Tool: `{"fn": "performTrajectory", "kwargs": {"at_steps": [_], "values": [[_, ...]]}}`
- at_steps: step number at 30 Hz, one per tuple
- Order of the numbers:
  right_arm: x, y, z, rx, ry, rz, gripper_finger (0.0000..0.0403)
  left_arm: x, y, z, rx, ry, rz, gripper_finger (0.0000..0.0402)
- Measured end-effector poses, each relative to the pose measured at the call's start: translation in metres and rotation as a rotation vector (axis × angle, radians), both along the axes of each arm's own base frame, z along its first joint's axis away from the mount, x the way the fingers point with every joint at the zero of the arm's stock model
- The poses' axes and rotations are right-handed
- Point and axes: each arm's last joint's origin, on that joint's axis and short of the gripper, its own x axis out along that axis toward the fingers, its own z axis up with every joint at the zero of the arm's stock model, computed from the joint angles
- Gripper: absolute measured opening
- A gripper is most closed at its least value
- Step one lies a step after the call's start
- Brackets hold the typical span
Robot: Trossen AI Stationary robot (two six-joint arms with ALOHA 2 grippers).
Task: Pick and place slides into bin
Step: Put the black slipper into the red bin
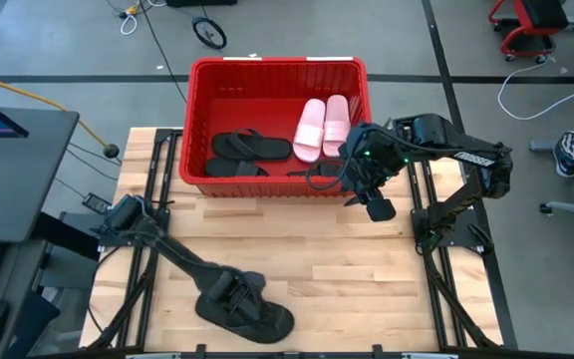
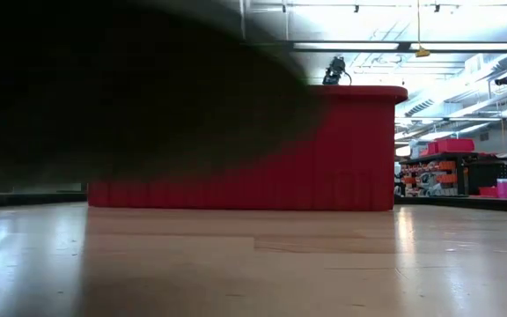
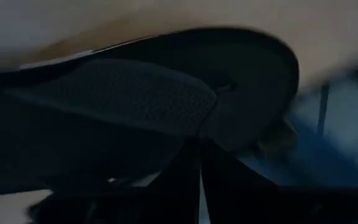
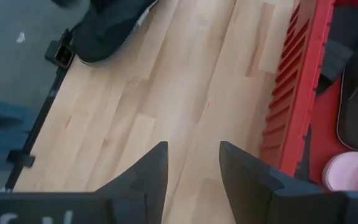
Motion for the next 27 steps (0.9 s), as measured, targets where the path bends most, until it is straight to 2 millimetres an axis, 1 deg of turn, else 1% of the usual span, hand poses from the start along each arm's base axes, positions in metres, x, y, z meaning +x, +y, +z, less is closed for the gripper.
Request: {"fn": "performTrajectory", "kwargs": {"at_steps": [3,6,10,13,14,17,19,21,24,27], "values": [[-0.006,0.0,0.0,-0.013,0.024,0.023,0.0149,0.009,0.004,0.034,0.004,-0.098,-0.319,0.0004],[-0.014,0.001,0.004,-0.009,0.02,0.018,0.0149,0.008,0.011,0.067,0.085,-0.173,-0.563,0.0003],[-0.027,0.001,0.014,0.032,-0.028,-0.023,0.0149,-0.007,0.029,0.1,0.165,-0.083,-0.704,0.0003],[-0.036,0.004,0.025,0.131,-0.094,-0.011,0.0149,-0.02,0.042,0.119,0.224,-0.015,-0.794,0.0002],[-0.038,0.005,0.029,0.171,-0.127,0.002,0.0149,-0.023,0.045,0.124,0.243,-0.003,-0.829,0.0002],[-0.042,0.008,0.043,0.28,-0.253,0.063,0.0149,-0.023,0.05,0.132,0.306,-0.082,-0.986,0.0002],[-0.039,0.008,0.053,0.314,-0.351,0.073,0.0149,-0.023,0.05,0.135,0.366,-0.127,-1.085,0.0002],[-0.034,0.004,0.06,0.332,-0.427,0.046,0.0149,-0.021,0.055,0.137,0.421,-0.141,-1.132,0.0002],[-0.022,-0.007,0.059,0.344,-0.452,-0.015,0.0149,-0.015,0.064,0.135,0.508,-0.143,-1.178,0.0002],[-0.004,-0.027,0.047,0.347,-0.405,-0.111,0.0149,-0.012,0.072,0.136,0.602,-0.141,-1.239,0.0002]]}}
